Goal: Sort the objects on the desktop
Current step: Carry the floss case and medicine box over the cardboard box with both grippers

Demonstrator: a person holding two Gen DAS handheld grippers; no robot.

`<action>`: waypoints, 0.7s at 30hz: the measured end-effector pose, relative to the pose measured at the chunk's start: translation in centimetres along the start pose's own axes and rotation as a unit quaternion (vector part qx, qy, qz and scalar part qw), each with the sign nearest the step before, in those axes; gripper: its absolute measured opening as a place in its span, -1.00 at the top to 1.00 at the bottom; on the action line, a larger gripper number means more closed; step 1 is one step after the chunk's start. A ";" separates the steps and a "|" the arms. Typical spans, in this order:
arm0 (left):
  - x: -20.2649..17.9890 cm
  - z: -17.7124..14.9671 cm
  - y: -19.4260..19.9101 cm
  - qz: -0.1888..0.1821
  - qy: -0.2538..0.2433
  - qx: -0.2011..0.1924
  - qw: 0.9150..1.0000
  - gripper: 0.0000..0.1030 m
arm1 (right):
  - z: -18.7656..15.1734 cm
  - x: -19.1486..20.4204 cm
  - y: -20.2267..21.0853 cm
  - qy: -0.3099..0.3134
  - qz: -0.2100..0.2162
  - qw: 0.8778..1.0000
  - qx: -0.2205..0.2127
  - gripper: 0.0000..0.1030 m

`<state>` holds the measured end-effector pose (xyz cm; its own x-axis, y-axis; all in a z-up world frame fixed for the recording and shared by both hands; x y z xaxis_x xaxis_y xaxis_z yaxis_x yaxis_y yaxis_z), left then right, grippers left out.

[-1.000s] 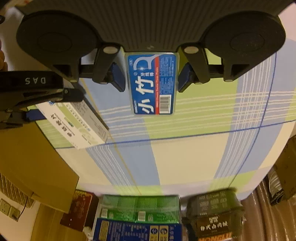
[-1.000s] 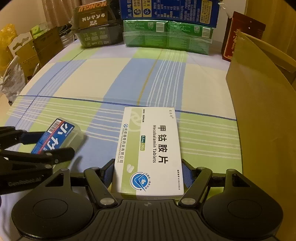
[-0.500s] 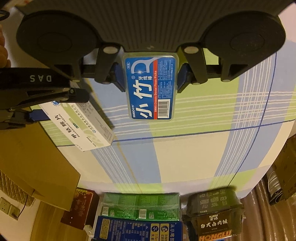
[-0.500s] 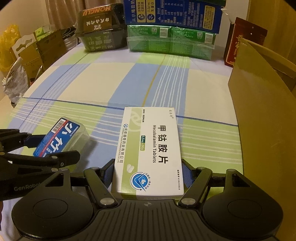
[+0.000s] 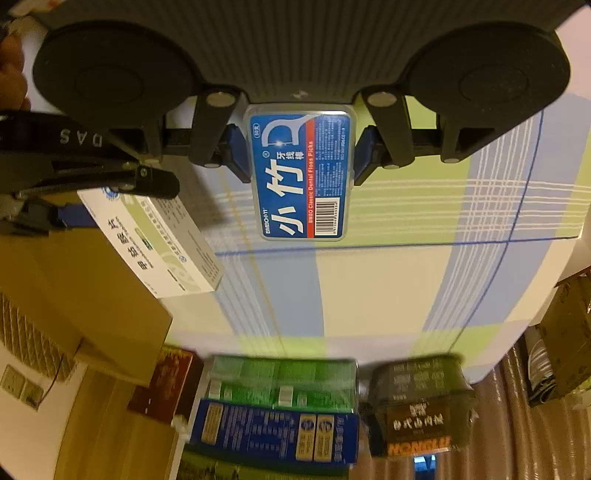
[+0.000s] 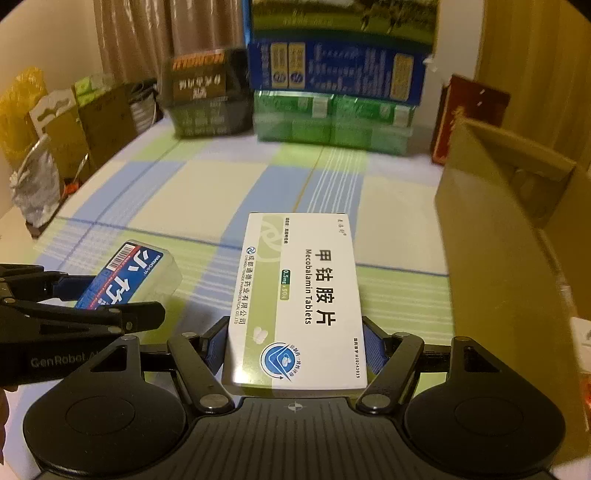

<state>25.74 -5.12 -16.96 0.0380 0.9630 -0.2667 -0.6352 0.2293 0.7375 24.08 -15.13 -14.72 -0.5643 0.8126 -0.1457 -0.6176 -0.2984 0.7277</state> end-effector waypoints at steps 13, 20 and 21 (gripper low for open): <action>-3.3 0.2 6.5 -0.002 0.001 -0.027 1.000 -0.01 | -0.1 -0.8 6.7 -0.022 -0.009 0.999 -0.026 -0.32; -4.3 0.0 9.1 0.000 -0.003 -0.036 0.999 -0.01 | -0.1 -1.3 9.6 -0.028 -0.012 0.999 -0.041 -0.32; -4.5 0.1 9.5 0.001 -0.004 -0.037 0.999 -0.01 | -0.1 -1.5 10.1 -0.029 -0.013 0.999 -0.044 -0.32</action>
<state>19.61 -7.31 -8.75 0.0431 0.9645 -0.2607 -0.6909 0.2173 0.6895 18.67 -19.35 -7.21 -0.5162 0.8477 -0.1221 -0.6788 -0.3180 0.6619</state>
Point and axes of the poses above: each gripper's, at about its wrist camera, not at the fingertips, and y roughly against the way its jaws point, x to its left, z to its top, the point moved 10 cm from there along -y, roughly the way its jaws point, and after that the axes turned 15 degrees about y, right-handed, at the moved point
